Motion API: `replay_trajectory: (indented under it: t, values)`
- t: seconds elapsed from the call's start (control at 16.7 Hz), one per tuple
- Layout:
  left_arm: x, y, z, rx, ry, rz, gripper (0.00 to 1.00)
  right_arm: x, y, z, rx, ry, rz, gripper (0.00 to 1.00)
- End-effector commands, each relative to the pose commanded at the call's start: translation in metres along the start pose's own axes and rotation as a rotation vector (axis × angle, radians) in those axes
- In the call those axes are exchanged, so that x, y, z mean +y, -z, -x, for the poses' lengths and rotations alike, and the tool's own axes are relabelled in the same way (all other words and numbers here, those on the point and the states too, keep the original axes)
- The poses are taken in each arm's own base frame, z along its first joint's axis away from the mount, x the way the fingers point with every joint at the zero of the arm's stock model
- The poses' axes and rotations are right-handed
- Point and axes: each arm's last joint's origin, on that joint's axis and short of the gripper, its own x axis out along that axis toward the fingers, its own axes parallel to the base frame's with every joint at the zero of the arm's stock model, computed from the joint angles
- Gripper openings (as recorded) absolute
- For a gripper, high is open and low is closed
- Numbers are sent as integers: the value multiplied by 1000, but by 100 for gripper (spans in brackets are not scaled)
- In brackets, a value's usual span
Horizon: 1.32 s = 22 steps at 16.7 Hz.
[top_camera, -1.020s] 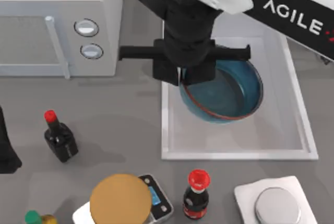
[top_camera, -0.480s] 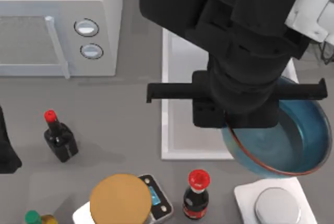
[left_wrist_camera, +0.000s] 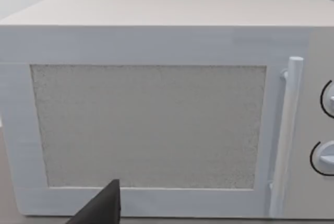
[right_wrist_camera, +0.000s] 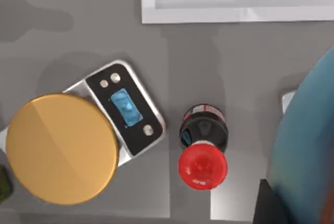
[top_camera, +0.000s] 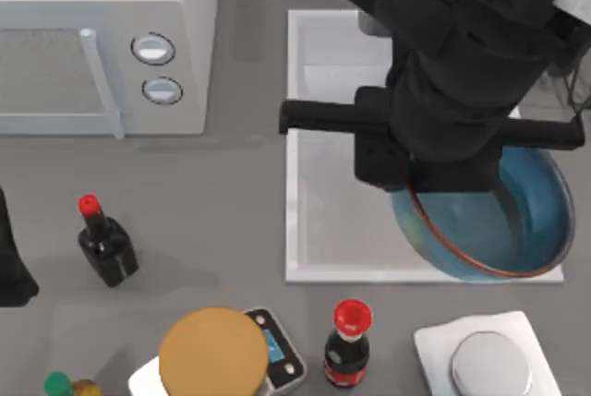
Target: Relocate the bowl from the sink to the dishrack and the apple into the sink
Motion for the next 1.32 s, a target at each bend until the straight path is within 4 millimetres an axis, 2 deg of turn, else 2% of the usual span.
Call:
replay_trajectory:
  t: [0.12, 0.3, 0.48, 0.66, 0.84, 1.02, 1.14, 1.32]
  values:
    - [0, 0, 0, 0, 0, 0, 100, -20, -23, 1, -45, -96, -30, 0]
    - [0, 0, 0, 0, 0, 0, 100, -65, -65, 7, -191, -250, -75, 0]
    - [0, 0, 0, 0, 0, 0, 100, -126, -103, 18, -439, -357, -94, 0]
    - [0, 0, 0, 0, 0, 0, 100, -194, -125, 36, -747, -362, -69, 0]
    - [0, 0, 0, 0, 0, 0, 100, -259, -129, 56, -1034, -254, -10, 0]
    - [0, 0, 0, 0, 0, 0, 100, -311, -120, 72, -1235, -89, 54, 0]
    - [0, 0, 0, 0, 0, 0, 100, -334, -113, 78, -1308, 3, 85, 0]
    - [0, 0, 0, 0, 0, 0, 100, -345, -108, 81, -1343, 58, 104, 0]
